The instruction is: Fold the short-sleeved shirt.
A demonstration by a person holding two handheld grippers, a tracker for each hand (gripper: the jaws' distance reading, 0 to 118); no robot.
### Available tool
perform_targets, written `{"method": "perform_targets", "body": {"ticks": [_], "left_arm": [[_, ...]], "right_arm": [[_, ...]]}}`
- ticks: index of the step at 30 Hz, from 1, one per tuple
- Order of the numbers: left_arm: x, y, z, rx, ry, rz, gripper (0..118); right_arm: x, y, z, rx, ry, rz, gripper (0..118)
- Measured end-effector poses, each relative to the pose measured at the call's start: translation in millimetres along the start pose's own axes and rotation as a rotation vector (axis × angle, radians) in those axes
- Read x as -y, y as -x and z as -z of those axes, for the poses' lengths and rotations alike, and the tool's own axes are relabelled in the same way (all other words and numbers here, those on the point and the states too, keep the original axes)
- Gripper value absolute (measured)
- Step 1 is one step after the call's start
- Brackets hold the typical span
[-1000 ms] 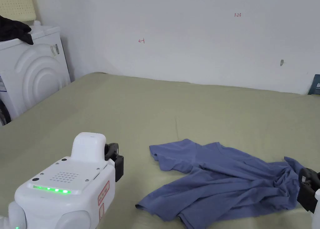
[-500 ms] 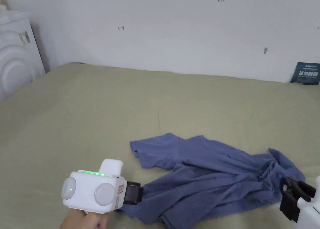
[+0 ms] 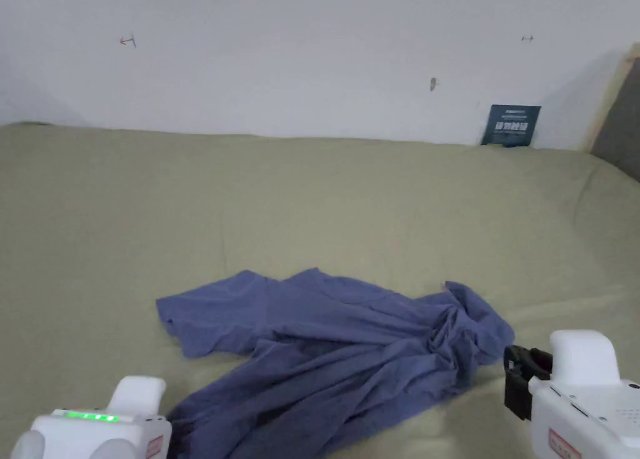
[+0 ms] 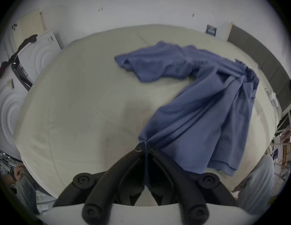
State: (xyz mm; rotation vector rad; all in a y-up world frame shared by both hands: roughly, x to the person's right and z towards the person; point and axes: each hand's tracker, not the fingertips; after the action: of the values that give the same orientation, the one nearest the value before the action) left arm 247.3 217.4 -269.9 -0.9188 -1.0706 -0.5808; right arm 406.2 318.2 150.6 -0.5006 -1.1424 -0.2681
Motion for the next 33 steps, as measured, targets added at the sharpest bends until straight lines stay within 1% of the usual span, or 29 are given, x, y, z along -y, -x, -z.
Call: {"method": "perform_targets", "body": {"ticks": [2,5,8,10,12,14,15,16,17,18,19,20,23,25,26,27,28,29,30,31,32,33], "left_arm": [[0.6,1.8,4.8,0.001,0.01,0.007,0],[-1.2,6.1,3.0,0.02,0.006,-0.011,0],[-1.9,3.8,-2.7,0.026,-0.001,-0.012,0],[-2.0,4.2,-3.5,0.035,-0.001,-0.011,0],[-2.9,-7.8,-11.6,0.023,-0.007,0.015,0],[-2.7,-13.5,-13.4,0.023,-0.004,0.023,0],[-4.7,-10.2,-11.9,0.043,0.007,0.012,0],[-6.5,-6.7,-10.2,0.045,0.008,0.01,0],[-7.6,-6.8,-10.0,0.049,0.009,0.007,0],[-9.0,-7.1,-9.8,0.051,0.009,0.007,0],[-8.7,-5.2,-7.1,0.057,0.01,0.004,0],[-9.2,-4.4,-6.3,0.056,0.01,0.003,0],[-9.3,-2.7,-3.6,0.06,0.006,0.015,0],[-10.5,-0.3,-1.3,0.06,0.011,0.016,0],[-11.6,1.1,-0.5,0.061,0.014,0.014,0],[-10.9,-2.1,0.5,0.055,0.015,0.016,0],[-10.8,-3.0,0.5,0.056,0.015,0.014,0],[-10.9,-2.9,0.5,0.056,0.015,0.014,0],[-11.0,-2.2,1.0,0.056,0.015,0.014,0],[-9.5,1.2,3.0,0.059,0.014,0.011,0],[-8.3,5.5,4.6,0.06,0.015,0.006,0],[-9.3,8.3,4.0,0.064,0.017,0.001,0]], "right_arm": [[-5.8,-11.4,12.6,0.024,0.015,0.006,1],[-19.7,-29.8,42.1,0.07,0.036,-0.023,1],[-39.9,-51.6,85.9,0.064,0.078,-0.01,1],[-55.0,-61.1,125.6,0.063,0.133,0.005,1],[-66.9,-71.8,166.5,0.039,0.195,0.013,1],[-76.1,-71.5,205.1,0.047,0.249,-0.005,1],[-79.3,-72.7,223.6,0.042,0.283,-0.03,5],[-81.7,-72.9,242.1,0.036,0.316,-0.04,26],[-83.0,-69.9,256.3,0.039,0.353,-0.043,68],[-82.4,-70.6,273.0,0.002,0.406,-0.025,117],[-80.2,-70.4,288.1,-0.037,0.472,-0.006,118],[-81.5,-71.9,297.2,-0.014,0.429,-0.012,118],[-67.8,-62.4,317.7,-0.005,0.505,-0.037,118],[-68.4,-60.7,329.6,0.038,0.535,-0.066,118],[-66.6,-59.8,334.7,0.063,0.572,-0.091,110],[-62.2,-58.0,337.4,0.064,0.622,-0.13,98],[-58.2,-55.7,337.2,0.052,0.624,-0.154,85],[-65.3,-48.1,321.4,-0.007,0.58,-0.108,59],[-70.4,-41.9,312.3,-0.039,0.585,-0.082,5],[-74.0,-33.3,303.4,-0.081,0.56,-0.085,5],[-75.6,-21.3,294.3,-0.033,0.514,-0.152,5],[-77.1,-27.7,309.5,-0.01,0.552,-0.203,5]]}}
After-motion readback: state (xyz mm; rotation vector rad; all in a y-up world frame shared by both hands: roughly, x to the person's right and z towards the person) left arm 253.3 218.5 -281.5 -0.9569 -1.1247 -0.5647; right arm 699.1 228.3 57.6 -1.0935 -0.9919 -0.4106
